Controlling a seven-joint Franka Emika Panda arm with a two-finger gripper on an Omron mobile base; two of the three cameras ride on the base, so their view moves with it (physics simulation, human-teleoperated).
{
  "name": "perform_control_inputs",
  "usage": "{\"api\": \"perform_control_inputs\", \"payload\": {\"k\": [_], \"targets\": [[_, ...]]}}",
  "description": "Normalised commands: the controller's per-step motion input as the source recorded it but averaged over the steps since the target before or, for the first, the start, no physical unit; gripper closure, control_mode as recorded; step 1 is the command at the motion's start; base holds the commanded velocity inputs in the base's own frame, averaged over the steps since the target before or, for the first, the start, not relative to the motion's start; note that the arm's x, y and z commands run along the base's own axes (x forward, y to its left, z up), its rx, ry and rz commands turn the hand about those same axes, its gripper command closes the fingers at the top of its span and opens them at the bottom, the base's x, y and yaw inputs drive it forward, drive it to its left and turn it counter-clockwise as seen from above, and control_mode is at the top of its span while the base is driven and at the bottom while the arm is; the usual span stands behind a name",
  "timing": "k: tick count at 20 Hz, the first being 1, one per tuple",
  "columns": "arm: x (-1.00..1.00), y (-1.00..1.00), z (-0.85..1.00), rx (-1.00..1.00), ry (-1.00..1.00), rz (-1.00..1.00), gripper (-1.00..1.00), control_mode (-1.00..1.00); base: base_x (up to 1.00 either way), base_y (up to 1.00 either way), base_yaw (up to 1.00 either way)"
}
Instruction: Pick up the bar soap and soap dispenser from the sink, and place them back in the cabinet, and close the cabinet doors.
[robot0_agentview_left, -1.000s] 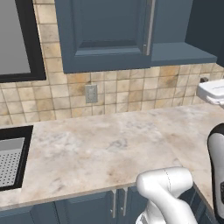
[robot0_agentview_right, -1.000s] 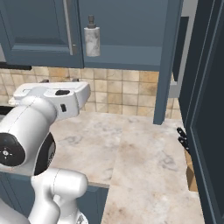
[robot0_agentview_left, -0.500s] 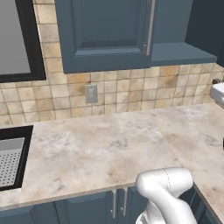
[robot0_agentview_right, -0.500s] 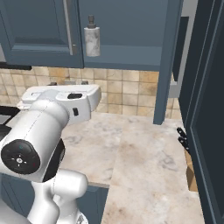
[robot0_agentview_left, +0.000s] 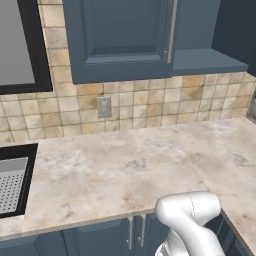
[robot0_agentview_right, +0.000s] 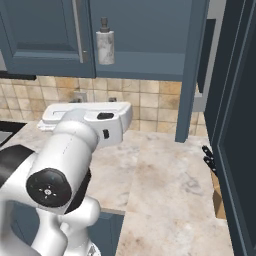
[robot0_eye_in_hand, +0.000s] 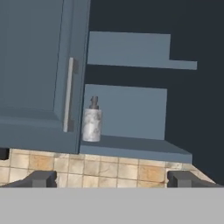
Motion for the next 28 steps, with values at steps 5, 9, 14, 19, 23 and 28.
{"api": "perform_control_inputs", "payload": {"k": [5,9,14,19,23,28], "targets": [[-0.1,-0.29,-0.04,0.0,-0.01,0.0,-1.0,-1.0,0.0,0.0,0.0],[-0.23,-0.28,-0.04,0.0,-0.03,0.0,-1.0,-1.0,0.0,0.0,0.0],[-0.19,-0.29,-0.04,0.0,-0.02,0.0,-1.0,-1.0,0.0,0.0,0.0],[-0.07,-0.27,-0.14,0.0,-0.01,0.0,-1.0,-1.0,0.0,0.0,0.0],[-0.11,-0.23,-0.12,0.0,-0.04,0.0,-1.0,-1.0,0.0,0.0,0.0],[-0.03,-0.19,-0.1,0.0,-0.04,-0.02,-1.0,-1.0,0.0,0.0,0.0]]}}
